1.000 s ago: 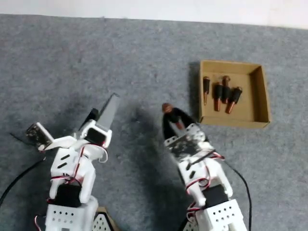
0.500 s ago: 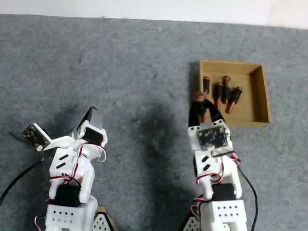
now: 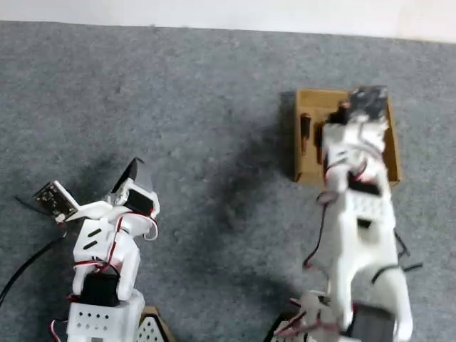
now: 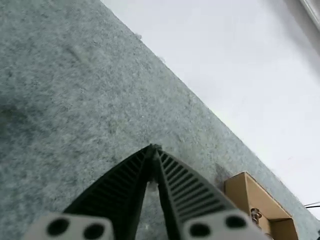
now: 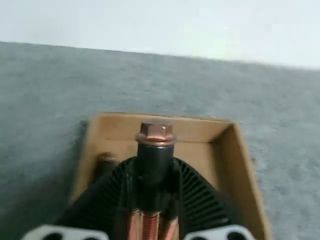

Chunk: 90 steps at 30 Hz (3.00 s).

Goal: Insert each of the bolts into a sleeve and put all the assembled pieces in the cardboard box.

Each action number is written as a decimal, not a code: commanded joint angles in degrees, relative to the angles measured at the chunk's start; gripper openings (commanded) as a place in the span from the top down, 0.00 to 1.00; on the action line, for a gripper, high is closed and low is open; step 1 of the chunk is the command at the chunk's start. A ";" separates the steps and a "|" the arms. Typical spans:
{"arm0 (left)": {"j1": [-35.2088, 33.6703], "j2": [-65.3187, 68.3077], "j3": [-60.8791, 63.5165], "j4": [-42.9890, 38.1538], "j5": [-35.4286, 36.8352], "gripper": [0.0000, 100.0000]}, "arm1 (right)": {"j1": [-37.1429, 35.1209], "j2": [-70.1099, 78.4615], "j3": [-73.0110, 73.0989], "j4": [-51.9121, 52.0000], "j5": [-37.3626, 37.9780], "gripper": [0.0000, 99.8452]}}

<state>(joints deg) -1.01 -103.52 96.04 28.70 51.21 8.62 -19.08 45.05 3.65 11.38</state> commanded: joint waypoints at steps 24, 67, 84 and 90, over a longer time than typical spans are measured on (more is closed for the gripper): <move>-0.31 -0.66 1.19 0.18 -0.79 0.99 | 8.75 25.80 -16.75 -0.04 -1.32 0.81; 3.21 -0.66 1.19 20.75 -22.86 0.99 | -12.79 -69.14 59.74 15.96 -8.53 0.81; 2.86 -0.84 1.19 46.86 -46.24 0.99 | -17.54 -73.36 59.82 42.15 -7.74 0.81; 2.95 -0.84 1.19 47.30 -46.15 0.99 | -17.54 -73.36 59.82 42.24 -8.09 0.81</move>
<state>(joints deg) 1.27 -103.60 96.04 75.65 5.41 -8.53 -91.78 95.78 45.76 3.12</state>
